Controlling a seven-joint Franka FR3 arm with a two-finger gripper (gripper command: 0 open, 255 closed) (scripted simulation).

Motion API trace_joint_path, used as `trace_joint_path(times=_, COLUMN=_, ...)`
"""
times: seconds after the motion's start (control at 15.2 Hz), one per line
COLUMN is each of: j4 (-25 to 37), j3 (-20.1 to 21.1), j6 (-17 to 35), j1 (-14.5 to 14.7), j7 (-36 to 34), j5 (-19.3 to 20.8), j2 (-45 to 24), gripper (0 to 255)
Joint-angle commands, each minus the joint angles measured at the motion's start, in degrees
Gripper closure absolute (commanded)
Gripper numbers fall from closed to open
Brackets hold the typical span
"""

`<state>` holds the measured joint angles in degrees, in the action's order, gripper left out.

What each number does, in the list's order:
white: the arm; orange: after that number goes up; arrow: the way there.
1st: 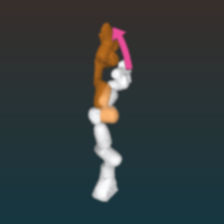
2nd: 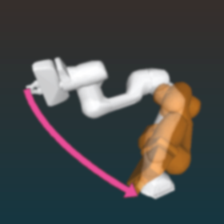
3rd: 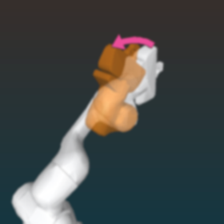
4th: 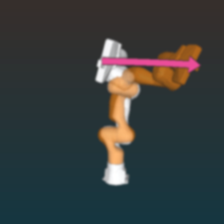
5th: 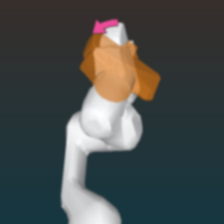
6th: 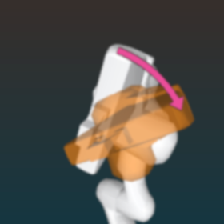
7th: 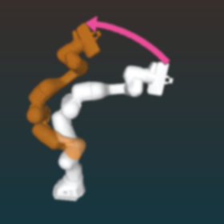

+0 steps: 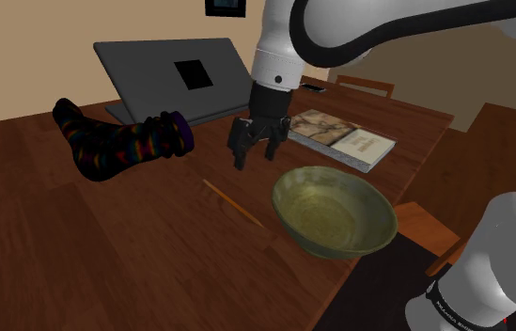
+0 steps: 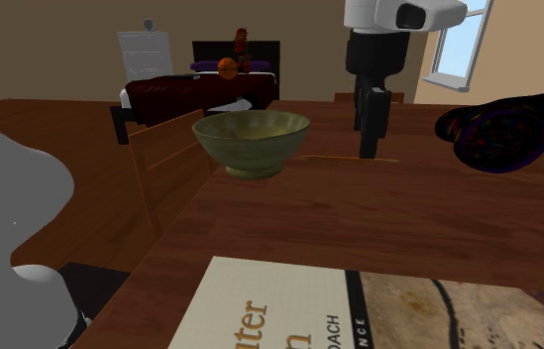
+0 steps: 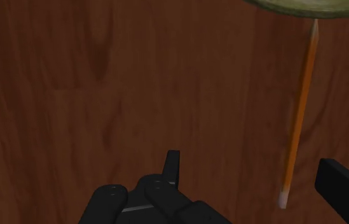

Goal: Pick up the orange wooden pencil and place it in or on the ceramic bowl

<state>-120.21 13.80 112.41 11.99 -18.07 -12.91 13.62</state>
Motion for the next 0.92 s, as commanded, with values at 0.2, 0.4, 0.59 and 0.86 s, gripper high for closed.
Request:
trace_joint_path(times=0.2, j4=6.91, j3=2.69, j6=1.7, j1=1.86, j7=-3.4, j5=-1.29, j2=-7.84, gripper=0)
trace_joint_path(times=0.4, j4=5.39, j3=3.0, j6=3.94, j1=2.08, j7=-3.43, j5=-1.3, j2=-8.52, gripper=0)
trace_joint_path(times=0.59, j4=3.99, j3=3.31, j6=6.18, j1=2.31, j7=-3.48, j5=-1.29, j2=-9.31, gripper=0)
trace_joint_path(times=0.86, j4=3.29, j3=3.47, j6=7.35, j1=2.43, j7=-3.51, j5=-1.27, j2=-9.77, gripper=0)
